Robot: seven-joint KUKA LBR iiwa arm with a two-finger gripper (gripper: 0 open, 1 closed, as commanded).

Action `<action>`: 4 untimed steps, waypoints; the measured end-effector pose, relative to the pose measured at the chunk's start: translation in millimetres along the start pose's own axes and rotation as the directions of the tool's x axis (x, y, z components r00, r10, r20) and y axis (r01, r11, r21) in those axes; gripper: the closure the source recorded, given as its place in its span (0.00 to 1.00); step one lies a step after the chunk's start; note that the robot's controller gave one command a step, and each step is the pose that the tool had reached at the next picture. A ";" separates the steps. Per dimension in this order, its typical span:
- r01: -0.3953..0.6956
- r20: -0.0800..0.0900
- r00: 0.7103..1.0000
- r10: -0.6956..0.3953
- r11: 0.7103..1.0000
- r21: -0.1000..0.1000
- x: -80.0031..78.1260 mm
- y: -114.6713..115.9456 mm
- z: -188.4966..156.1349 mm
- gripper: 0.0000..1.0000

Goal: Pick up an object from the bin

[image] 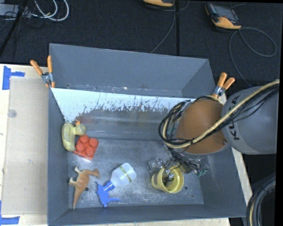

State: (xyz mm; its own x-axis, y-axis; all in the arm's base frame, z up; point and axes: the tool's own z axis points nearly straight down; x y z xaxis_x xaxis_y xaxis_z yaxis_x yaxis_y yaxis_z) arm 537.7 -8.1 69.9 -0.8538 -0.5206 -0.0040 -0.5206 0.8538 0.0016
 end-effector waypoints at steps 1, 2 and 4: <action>-0.019 0.000 1.000 0.019 1.000 -0.001 -7.5 -2.7 -60.7 1.00; -0.020 0.000 1.000 0.020 1.000 -0.001 -7.5 -2.7 -60.7 1.00; -0.080 0.001 0.997 0.080 0.997 -0.002 12.7 -2.2 -150.6 1.00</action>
Offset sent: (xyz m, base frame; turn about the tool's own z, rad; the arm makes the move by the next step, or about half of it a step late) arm 0.0000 0.0000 0.0000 0.0000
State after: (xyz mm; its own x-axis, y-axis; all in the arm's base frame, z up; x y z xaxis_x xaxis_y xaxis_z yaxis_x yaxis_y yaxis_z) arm 527.6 -17.1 220.5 -0.8927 -0.4506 -0.0050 -0.4506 0.8927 0.0039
